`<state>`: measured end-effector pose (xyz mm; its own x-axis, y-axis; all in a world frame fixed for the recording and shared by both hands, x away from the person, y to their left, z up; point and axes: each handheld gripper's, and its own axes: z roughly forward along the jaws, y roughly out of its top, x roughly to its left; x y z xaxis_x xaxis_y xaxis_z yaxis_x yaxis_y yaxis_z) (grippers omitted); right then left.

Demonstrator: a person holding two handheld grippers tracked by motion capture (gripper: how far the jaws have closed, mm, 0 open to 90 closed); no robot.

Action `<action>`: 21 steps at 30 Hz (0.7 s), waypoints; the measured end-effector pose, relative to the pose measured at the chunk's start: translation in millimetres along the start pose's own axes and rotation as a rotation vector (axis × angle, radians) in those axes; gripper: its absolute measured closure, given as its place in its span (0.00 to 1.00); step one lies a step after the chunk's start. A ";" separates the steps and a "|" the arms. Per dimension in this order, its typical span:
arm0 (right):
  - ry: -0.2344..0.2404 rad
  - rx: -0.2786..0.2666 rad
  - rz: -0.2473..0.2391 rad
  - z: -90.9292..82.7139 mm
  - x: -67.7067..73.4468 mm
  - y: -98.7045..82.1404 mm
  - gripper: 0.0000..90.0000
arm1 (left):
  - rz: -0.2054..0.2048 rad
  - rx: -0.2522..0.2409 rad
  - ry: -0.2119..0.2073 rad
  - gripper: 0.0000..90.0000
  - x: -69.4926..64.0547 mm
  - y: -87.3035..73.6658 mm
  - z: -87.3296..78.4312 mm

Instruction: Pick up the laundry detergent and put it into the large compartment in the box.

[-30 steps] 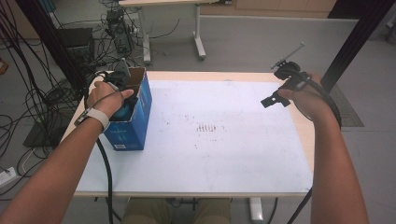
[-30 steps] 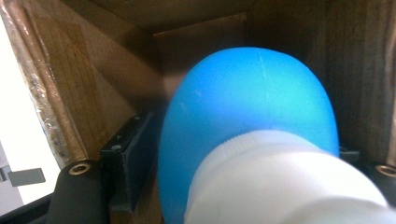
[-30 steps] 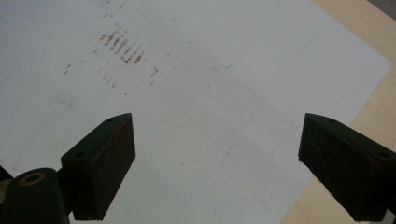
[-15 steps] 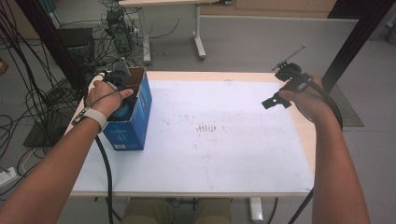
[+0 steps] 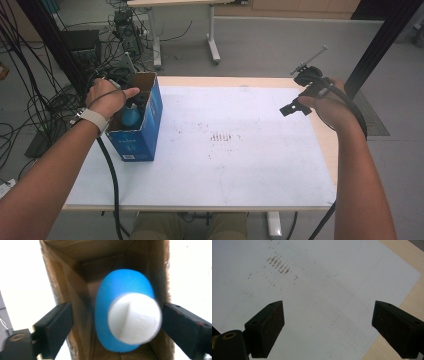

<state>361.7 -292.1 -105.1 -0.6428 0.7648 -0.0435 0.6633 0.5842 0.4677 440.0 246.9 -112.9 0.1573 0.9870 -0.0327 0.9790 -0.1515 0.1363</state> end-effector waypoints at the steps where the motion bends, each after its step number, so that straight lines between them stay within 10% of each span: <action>1: 0.001 -0.001 -0.003 0.1 0.3 0.4 0.12 | 0.002 -0.006 -0.010 0.12 1.3 -0.6 -3.1; 21: 0.003 -0.005 -0.005 -3.6 2.3 0.9 0.12 | 0.128 -0.082 -0.048 0.06 -6.6 -4.3 -64.9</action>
<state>359.4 -290.8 -101.5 -0.6477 0.7607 -0.0432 0.6579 0.5870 0.4717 426.3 244.6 -49.0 0.2882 0.9559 -0.0573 0.9370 -0.2692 0.2224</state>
